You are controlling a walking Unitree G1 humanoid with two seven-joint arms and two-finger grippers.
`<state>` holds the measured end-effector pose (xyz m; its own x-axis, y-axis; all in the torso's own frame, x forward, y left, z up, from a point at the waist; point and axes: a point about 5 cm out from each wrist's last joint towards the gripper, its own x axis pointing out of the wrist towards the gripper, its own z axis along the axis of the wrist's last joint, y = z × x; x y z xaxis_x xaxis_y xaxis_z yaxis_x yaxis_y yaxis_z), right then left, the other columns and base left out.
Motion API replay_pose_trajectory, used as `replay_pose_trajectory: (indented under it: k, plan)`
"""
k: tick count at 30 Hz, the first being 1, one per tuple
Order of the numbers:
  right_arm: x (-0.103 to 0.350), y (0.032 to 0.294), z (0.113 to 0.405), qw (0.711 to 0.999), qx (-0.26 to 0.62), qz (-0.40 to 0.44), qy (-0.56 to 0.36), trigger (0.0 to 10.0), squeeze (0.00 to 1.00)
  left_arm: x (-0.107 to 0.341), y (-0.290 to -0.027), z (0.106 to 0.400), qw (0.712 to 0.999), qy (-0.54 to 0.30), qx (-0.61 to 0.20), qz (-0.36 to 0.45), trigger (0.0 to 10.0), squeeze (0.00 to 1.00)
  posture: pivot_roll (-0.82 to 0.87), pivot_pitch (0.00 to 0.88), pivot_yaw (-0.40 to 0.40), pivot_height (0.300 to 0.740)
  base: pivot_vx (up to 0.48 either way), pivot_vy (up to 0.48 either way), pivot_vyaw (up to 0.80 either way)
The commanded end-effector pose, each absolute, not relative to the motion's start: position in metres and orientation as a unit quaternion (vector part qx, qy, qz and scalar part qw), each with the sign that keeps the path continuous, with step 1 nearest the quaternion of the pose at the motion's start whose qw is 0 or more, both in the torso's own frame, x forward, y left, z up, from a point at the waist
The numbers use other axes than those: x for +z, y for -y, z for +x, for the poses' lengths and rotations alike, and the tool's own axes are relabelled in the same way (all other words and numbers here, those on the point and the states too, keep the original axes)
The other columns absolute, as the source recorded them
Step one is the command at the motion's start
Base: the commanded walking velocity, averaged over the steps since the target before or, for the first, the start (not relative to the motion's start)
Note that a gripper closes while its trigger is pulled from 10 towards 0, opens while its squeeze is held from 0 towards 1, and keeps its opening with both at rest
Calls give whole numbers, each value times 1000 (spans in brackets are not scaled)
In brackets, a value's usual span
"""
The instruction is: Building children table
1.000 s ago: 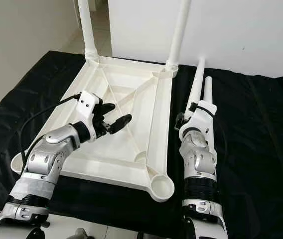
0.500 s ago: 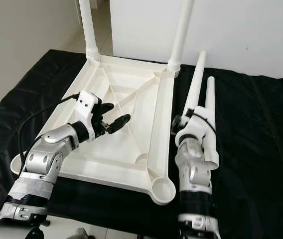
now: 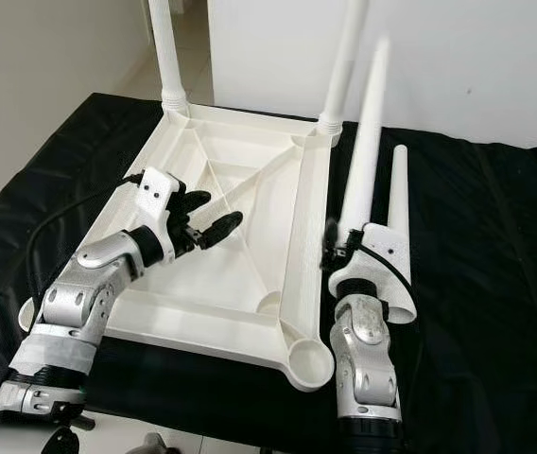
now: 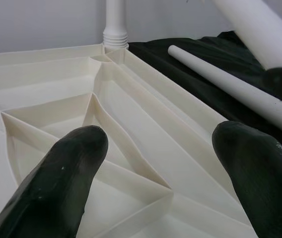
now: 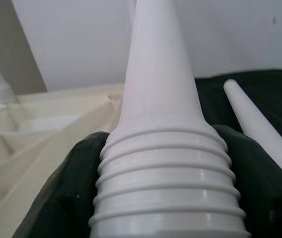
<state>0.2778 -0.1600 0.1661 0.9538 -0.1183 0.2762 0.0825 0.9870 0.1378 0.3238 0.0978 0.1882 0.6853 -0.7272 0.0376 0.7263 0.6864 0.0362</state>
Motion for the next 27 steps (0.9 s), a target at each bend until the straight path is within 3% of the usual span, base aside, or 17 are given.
replay_pose_trajectory:
  k: [1,13,15,16,17,19,20,25,26,27]
  plan:
    - [180,162,274,978,-51,48,198,10000,0,192,-100,326,915,27,-403,8,10000,0,-32,64,6,740,0,0,0]
    - [214,159,282,957,-14,7,291,10000,0,203,-94,320,880,28,-472,-48,10000,0,-29,57,21,740,0,0,0]
    - [220,146,282,948,36,-20,315,10000,0,208,-90,313,851,26,-517,-88,10000,0,-23,55,19,740,0,0,0]
    - [220,146,282,948,36,-20,315,10000,0,208,-90,313,851,26,-517,-88,10000,0,-23,55,19,740,0,0,0]
    - [220,142,281,947,51,-27,316,10000,0,211,-89,311,839,26,-532,-110,10000,565,-18,56,14,740,0,0,0]
    - [219,139,281,946,61,-31,318,10000,0,214,-89,309,831,25,-541,-125,10000,565,-18,56,14,740,0,0,0]
    - [217,136,281,946,78,-32,313,10000,0,219,-89,308,817,25,-558,-145,10000,1000,-16,56,11,740,0,0,0]
    - [204,126,282,948,139,-30,283,10000,0,241,-88,309,777,40,-599,-191,10000,1000,-15,52,9,740,0,0,0]
    - [202,124,282,949,152,-27,274,10000,0,245,-88,309,772,45,-604,-194,10000,961,-15,52,9,740,0,0,0]
    - [200,122,282,948,164,-33,272,10000,0,249,-87,311,767,44,-607,-204,10000,827,-15,50,8,740,0,0,0]
